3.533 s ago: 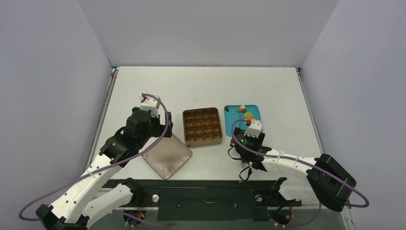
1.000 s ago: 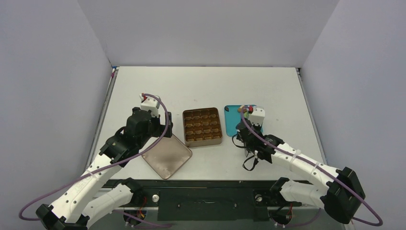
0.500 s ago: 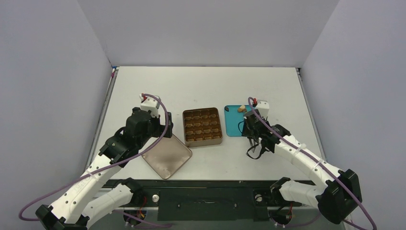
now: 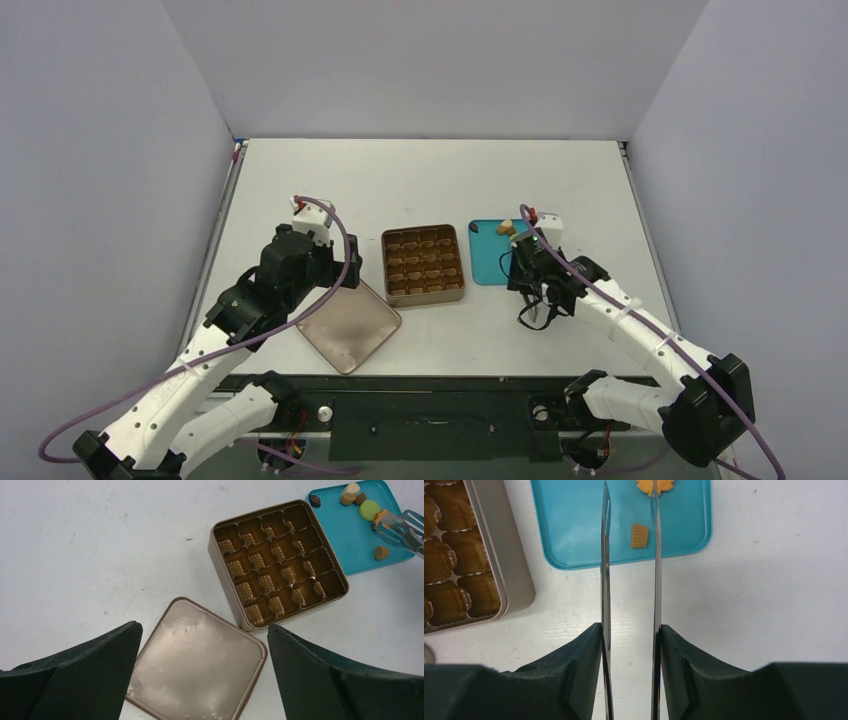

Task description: Pack the cookies

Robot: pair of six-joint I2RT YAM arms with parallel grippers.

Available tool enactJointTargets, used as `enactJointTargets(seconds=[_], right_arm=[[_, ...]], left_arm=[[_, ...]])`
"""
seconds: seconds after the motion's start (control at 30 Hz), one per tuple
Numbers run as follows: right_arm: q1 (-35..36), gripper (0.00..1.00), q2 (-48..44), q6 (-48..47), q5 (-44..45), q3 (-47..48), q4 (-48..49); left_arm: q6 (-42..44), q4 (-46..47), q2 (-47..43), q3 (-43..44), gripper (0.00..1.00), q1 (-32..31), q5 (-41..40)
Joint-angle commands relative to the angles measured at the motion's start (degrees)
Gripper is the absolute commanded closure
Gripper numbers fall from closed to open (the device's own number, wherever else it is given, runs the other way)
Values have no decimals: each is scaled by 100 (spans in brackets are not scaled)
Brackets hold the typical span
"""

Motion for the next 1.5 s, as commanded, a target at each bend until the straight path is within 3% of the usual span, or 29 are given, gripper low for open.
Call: enactJointTargets(seconds=[0.0,0.6,0.9,1.23,1.47], right_arm=[[-42,59,-223,110,54,-147,-1],[-41,66,-293,352,-117,-604,305],[-40,81,-342,401,-184,-590,326],[3,90,-386,331,-204,-115,254],[453,91,-260,297,83,599,216]], left_arm=[[-27,198,-91,77,3,9,58],[-36,186,-77,69,3,11,50],[-28,186,-72,72,3,20,49],[-29,183,-74,70,3,17,42],[-27,196,-71,70,3,15,41]])
